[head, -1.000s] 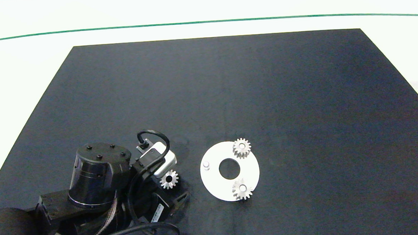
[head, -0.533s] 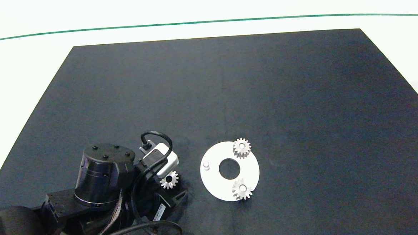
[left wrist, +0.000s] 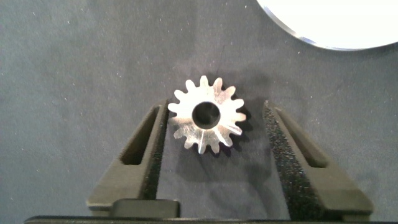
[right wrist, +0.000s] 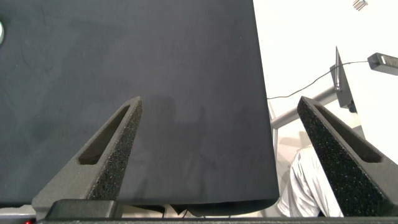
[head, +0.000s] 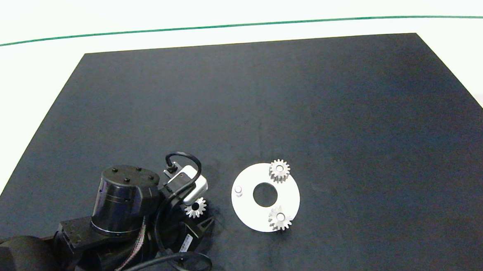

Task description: Install three planetary gears onto the carrier pins

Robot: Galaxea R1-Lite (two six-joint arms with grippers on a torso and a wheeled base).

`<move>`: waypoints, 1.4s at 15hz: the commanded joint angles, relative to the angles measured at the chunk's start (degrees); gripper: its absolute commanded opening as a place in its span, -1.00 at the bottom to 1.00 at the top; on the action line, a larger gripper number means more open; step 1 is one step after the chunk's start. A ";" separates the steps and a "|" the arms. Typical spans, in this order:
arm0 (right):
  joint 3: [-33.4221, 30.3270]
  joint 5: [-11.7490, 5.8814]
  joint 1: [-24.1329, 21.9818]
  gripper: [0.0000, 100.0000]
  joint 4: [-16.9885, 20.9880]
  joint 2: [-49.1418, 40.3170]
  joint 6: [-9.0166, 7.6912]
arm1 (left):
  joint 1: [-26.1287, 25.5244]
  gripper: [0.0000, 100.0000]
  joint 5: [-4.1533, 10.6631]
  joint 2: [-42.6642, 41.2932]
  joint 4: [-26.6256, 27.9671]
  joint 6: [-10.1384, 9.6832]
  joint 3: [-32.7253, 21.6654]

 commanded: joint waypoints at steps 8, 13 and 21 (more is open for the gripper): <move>-0.34 -0.12 0.02 1.00 0.33 0.22 -0.10 | 0.17 -0.24 -0.06 0.65 -2.21 0.58 0.24; -0.34 -0.12 0.11 1.00 0.33 0.13 -0.10 | 0.61 -0.42 0.03 0.83 -2.21 0.58 0.68; -0.78 -0.12 0.20 1.00 0.33 0.22 -0.10 | 0.52 -0.74 0.03 0.65 -2.21 1.10 1.04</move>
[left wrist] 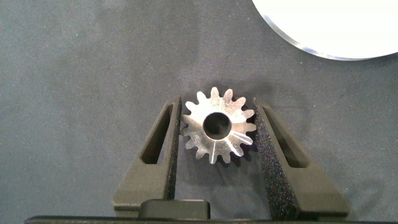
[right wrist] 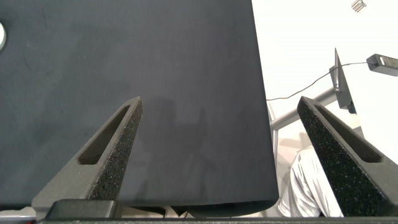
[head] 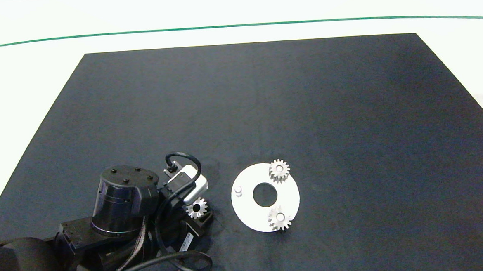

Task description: Install three planetary gears onto the carrier pins

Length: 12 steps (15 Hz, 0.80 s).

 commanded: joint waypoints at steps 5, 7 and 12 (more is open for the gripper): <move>-0.03 -0.11 0.35 1.00 0.33 0.05 -0.13 | -3.49 -0.74 1.19 -4.11 3.68 0.29 -3.98; 0.05 -0.11 0.35 1.00 0.33 0.05 -0.13 | -5.86 -0.74 3.30 -5.25 9.22 0.29 -7.59; 0.49 -0.11 0.35 1.00 0.42 0.13 -0.13 | -10.61 -0.74 6.11 -4.02 11.68 0.29 -12.16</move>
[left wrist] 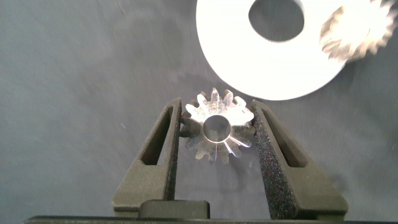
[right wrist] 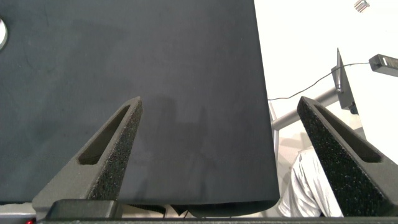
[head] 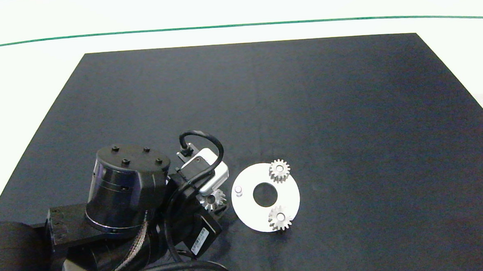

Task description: Install three planetary gears onto the carrier pins

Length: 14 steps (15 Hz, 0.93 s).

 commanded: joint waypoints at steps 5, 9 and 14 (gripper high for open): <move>0.19 -0.14 -0.27 1.00 0.22 0.13 -0.10 | -3.06 -0.74 2.30 4.19 5.19 0.78 -8.97; 0.19 -0.14 -0.44 1.00 0.22 0.13 -0.10 | -2.97 -0.74 2.30 6.30 5.19 0.87 -9.14; 0.19 -0.14 -0.35 1.00 0.22 0.13 -0.10 | -2.88 -0.74 2.21 8.41 4.93 0.87 -9.93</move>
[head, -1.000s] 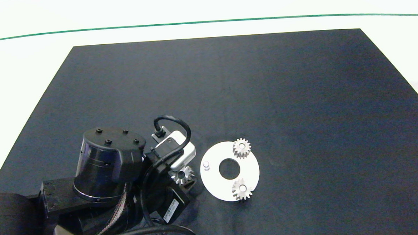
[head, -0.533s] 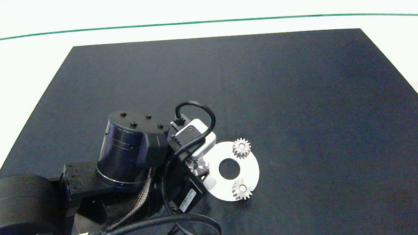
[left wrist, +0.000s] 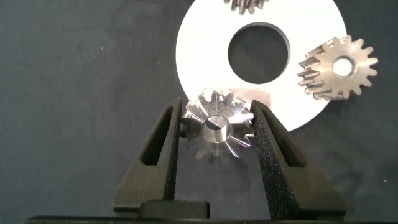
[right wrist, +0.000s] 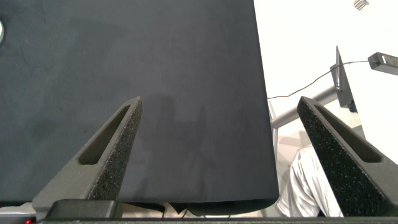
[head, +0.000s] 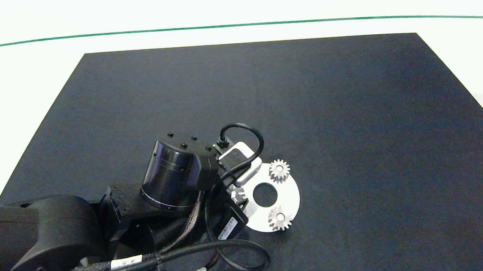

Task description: Install three planetary gears onto the carrier pins

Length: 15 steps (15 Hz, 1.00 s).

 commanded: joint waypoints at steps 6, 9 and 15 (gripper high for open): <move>0.09 -0.11 -0.05 1.00 0.20 0.09 -0.12 | 0.12 -0.74 0.00 2.81 -1.84 0.01 -1.37; 0.09 -0.11 0.04 1.00 0.20 0.00 -0.12 | 0.12 -0.74 -0.08 3.86 -2.72 0.01 -1.54; 0.09 -0.11 0.04 1.00 0.20 0.00 -0.12 | 0.21 -0.74 -0.17 4.39 -2.72 0.36 -2.60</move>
